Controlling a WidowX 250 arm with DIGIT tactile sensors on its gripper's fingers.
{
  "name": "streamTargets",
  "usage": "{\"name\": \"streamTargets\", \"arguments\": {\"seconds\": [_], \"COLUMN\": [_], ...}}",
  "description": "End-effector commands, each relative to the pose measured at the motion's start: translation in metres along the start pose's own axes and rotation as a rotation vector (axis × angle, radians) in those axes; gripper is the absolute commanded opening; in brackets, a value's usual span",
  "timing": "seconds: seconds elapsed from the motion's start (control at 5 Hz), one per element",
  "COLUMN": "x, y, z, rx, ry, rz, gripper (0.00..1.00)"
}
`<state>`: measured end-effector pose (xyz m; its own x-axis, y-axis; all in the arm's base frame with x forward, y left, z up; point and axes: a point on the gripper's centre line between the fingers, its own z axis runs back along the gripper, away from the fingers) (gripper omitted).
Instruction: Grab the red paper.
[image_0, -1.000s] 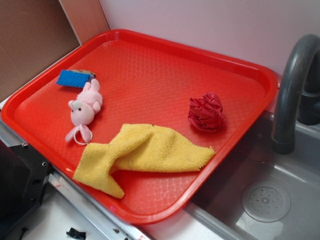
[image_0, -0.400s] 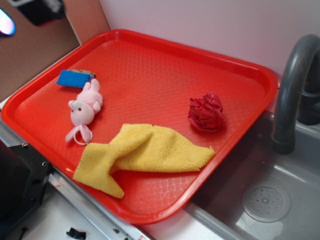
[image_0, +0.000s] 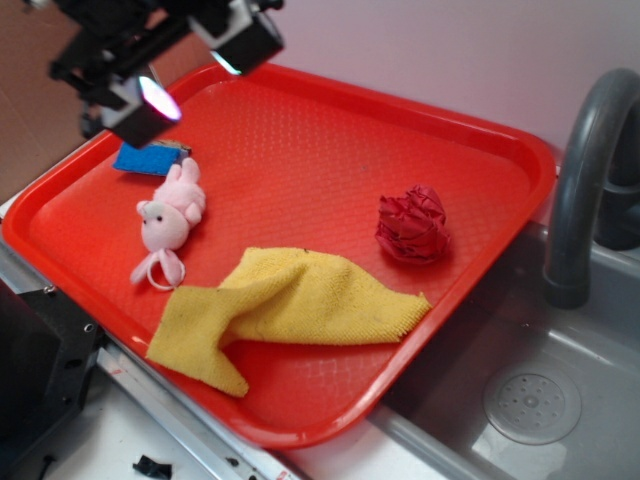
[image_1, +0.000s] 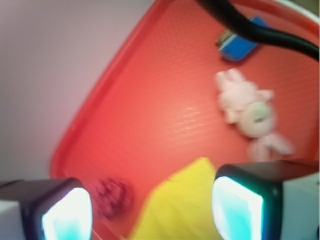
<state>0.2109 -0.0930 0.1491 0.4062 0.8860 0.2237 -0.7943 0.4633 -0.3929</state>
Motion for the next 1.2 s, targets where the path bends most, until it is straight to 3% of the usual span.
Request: {"name": "streamTargets", "arguments": {"seconds": [0.0, 0.4, 0.8, 1.0], "x": [-0.022, -0.039, -0.050, -0.049], "y": [-0.038, -0.050, -0.054, -0.054], "z": [-0.066, -0.107, -0.122, -0.124], "rx": [0.003, 0.052, 0.111, 0.129], "ry": [0.028, 0.094, 0.129, 0.133], "rz": [-0.026, -0.095, -0.167, -0.160], "gripper": [1.00, 1.00, 0.98, 0.00]}}
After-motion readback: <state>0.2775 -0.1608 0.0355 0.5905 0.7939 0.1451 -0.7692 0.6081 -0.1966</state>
